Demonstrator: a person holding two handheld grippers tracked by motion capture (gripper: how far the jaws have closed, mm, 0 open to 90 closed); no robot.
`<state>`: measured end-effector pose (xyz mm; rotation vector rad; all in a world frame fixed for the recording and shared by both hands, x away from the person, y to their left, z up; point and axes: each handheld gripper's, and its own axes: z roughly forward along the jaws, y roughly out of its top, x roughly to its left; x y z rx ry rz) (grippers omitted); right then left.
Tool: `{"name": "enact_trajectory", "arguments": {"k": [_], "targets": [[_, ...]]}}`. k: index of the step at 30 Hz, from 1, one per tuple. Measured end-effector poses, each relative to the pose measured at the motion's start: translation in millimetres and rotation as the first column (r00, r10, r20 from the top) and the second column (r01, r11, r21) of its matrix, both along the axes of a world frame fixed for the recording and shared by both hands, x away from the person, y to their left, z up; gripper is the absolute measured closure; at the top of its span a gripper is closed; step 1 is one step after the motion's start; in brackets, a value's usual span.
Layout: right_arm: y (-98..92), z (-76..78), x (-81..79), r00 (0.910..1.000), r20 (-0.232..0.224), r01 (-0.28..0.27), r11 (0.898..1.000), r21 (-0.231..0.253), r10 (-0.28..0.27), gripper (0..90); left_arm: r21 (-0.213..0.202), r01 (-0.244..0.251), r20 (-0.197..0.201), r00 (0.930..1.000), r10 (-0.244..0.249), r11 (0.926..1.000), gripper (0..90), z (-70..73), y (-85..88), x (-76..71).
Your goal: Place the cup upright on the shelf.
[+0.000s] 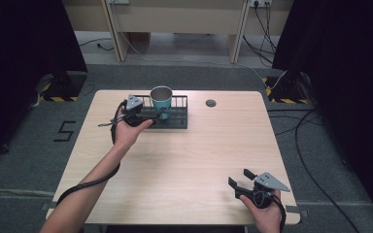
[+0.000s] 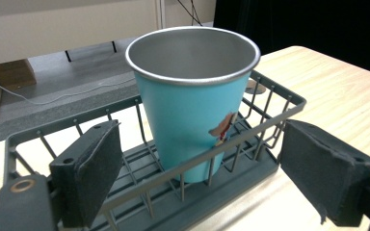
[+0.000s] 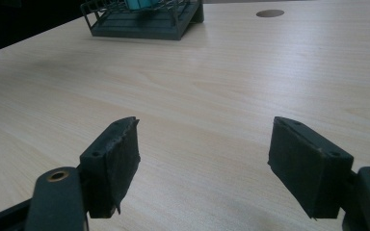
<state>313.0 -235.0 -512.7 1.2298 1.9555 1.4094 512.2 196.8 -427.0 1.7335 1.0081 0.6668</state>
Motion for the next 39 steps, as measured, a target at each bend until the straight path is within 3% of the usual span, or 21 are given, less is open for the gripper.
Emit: {"name": "enact_trajectory", "arguments": {"k": [28, 39], "targets": [[0.2, 0.0, -0.4, 1.0, 0.0, 0.006, 1.0, 0.003, -0.006, 26.9, -0.031, 0.042, 0.002, 0.9991, -0.042, 0.9987, 14.2, -10.1, 26.6, -42.2], [-0.1, -0.1, -0.3, 1.0, 0.002, 0.006, 1.0, 0.004, -0.006, 26.9, -0.049, 0.036, 0.017, 0.9992, -0.036, 0.9981, 14.3, -14.5, 40.7, -61.4]]}}
